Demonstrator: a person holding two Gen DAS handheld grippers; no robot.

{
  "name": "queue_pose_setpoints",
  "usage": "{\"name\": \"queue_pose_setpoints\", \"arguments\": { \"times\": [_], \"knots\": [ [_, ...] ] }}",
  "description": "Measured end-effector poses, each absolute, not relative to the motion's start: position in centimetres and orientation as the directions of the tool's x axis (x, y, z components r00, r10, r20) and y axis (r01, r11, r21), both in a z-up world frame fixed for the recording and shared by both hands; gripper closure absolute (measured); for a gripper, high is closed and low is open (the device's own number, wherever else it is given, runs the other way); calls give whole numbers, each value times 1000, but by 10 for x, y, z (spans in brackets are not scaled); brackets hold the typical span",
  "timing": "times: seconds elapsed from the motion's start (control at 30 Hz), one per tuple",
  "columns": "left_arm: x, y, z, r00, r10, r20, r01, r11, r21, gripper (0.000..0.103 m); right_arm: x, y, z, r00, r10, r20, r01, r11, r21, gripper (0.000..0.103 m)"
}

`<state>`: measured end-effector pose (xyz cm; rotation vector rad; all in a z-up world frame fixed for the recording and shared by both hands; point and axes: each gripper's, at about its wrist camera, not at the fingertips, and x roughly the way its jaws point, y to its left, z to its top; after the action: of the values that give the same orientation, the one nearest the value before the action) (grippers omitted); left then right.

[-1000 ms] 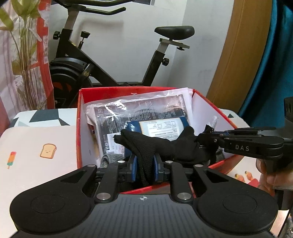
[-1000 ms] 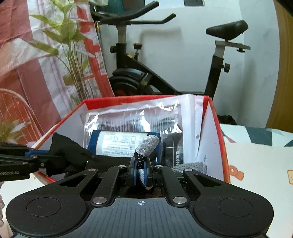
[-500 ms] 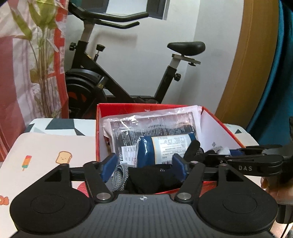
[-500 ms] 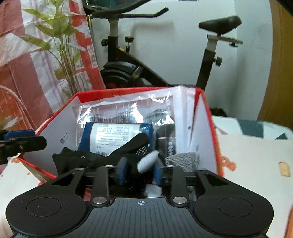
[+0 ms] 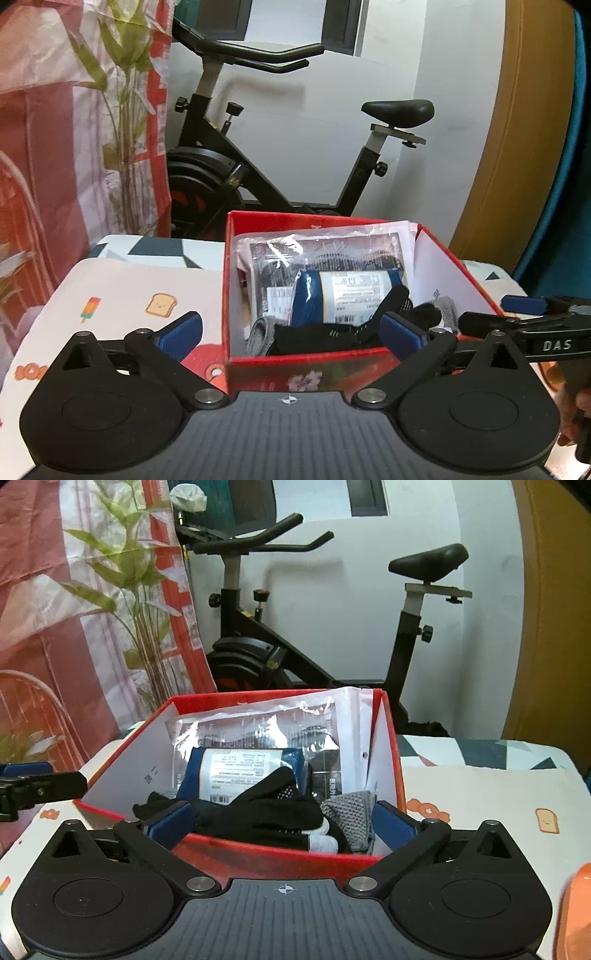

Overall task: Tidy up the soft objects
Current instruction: 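Lower the glove into the red box and open both tools, then move both open tools down onto the white packet beside the box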

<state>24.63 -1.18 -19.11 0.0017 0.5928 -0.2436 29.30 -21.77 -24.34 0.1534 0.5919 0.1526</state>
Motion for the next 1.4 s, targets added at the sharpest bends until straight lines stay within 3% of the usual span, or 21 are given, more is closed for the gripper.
{"name": "queue_pose_setpoints", "arguments": {
  "times": [0.57, 0.7, 0.83, 1.03, 1.4],
  "knots": [
    [172, -6, -220, 820, -140, -555, 168, 986, 0, 0, 201, -198, -273, 854, 207, -477, -140, 975, 173, 3],
    [164, -3, -231, 805, -121, -580, 150, 989, 2, 0, 189, -190, -288, 854, 205, -478, -139, 975, 171, 8],
    [165, 0, -245, 777, -111, -620, 139, 990, -3, 0, 180, -183, -304, 835, 245, -493, -169, 966, 196, 20],
    [167, 5, -256, 755, -102, -648, 121, 993, -16, 0, 176, -171, -319, 805, 300, -512, -223, 953, 207, 30],
    [168, 7, -274, 730, -120, -673, 118, 992, -49, 0, 202, -162, -348, 736, 355, -576, -246, 934, 260, 35]
  ]
}}
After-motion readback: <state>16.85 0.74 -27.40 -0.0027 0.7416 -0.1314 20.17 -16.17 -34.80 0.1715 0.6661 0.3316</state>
